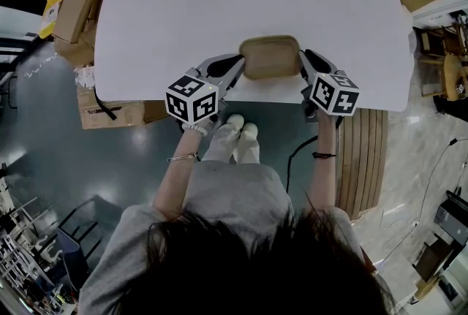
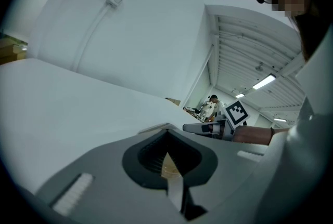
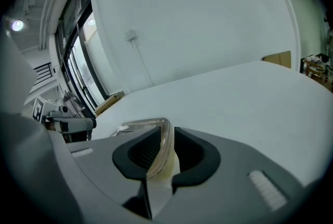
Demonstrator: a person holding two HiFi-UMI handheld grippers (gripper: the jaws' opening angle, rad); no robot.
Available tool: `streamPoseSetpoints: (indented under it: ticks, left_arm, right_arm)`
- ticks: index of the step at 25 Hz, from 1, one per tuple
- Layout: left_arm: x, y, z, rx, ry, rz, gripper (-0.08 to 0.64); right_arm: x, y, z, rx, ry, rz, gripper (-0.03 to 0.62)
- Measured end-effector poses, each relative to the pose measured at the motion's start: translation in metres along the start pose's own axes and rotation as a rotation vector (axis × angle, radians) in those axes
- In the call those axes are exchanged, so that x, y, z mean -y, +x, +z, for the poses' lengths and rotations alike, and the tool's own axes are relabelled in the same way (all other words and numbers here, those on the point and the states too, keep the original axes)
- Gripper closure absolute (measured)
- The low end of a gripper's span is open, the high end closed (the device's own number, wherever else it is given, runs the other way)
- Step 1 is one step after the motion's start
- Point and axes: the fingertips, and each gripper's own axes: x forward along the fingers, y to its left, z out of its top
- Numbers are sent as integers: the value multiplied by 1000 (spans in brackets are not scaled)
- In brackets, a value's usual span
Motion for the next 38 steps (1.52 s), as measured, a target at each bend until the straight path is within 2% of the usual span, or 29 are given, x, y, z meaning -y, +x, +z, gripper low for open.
streamPoseSetpoints:
  ticks: [6,22,38]
  left_arm:
    - [2,3,-2,-6,-5,1,565]
    - [-1,3,-2,-3,-14,4,565]
    - [-2,-5,6,25,-3,14,565]
  right_arm:
    - [5,1,-5,-17,11,-16,499]
    - [5,3,-3,-6,13,-58,555]
    - [7,-4,3,38,37,-81,558]
